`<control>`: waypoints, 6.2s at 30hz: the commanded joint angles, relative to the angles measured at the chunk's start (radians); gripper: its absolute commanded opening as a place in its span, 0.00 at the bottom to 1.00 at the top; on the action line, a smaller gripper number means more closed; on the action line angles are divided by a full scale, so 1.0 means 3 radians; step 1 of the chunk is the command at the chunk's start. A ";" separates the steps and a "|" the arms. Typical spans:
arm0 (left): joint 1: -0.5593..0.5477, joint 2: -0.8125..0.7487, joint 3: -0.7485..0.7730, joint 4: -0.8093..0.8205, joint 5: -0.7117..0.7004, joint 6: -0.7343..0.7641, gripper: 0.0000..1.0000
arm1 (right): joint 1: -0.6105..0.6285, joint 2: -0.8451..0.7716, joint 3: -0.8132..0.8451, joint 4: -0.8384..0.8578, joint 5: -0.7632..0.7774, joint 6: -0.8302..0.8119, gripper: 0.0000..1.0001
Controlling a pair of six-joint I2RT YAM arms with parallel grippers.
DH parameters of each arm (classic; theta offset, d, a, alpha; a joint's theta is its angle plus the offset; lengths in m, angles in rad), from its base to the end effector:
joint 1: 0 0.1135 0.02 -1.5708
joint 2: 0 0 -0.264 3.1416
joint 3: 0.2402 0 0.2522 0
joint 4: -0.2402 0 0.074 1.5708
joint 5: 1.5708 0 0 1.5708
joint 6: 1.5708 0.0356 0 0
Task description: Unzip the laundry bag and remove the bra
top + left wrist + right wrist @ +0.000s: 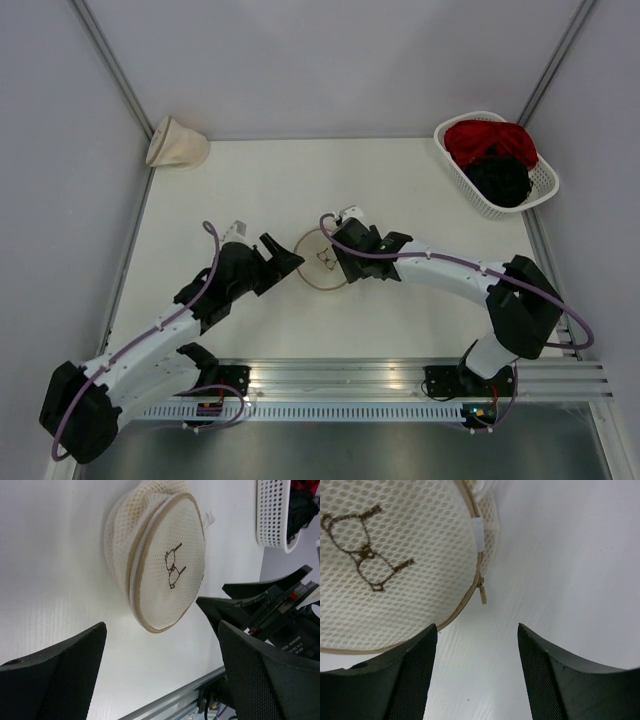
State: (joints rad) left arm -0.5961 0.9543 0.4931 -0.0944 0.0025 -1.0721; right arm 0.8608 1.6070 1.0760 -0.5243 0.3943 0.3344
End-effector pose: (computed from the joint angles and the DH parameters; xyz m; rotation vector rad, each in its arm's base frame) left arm 0.1709 -0.1160 0.2158 -0.5384 2.2263 -0.9456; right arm 0.2215 0.2367 0.2120 -0.5234 2.4488 -0.0420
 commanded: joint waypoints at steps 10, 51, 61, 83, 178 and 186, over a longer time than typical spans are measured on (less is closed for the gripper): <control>0.0003 -0.1877 -0.0350 -0.0994 -0.0842 -0.0128 0.97 | 0.0459 -0.0311 0.0304 0.0260 -0.0792 0.0020 0.59; 0.0003 -0.2097 -0.0375 -0.1250 -0.0704 -0.0154 0.96 | 0.0848 0.0816 0.1338 0.0071 0.0271 0.0194 0.01; 0.0003 -0.1755 -0.0416 -0.0586 -0.0357 0.0224 0.95 | 0.0838 0.0079 0.1000 -0.0348 0.1150 0.0440 0.01; -0.0058 0.0975 0.0867 0.0074 -0.0371 0.1503 0.53 | 0.0501 -0.1046 0.0121 -0.0425 0.1411 0.0624 0.00; -0.0243 0.1206 0.0519 -0.0151 -0.0336 0.1217 0.02 | 0.0250 0.0412 0.0264 0.1063 -0.0542 0.0169 0.00; -0.0243 0.1222 0.0560 -0.0145 -0.0351 0.1201 0.02 | 0.0194 -0.0636 0.0402 0.0792 -0.1430 -0.0035 0.00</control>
State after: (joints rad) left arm -0.6636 1.3262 0.6476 -0.1471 -0.0780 -0.6884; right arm 0.9310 1.5574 1.1461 -0.2752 0.1032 0.3599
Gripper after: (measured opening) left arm 0.025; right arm 0.011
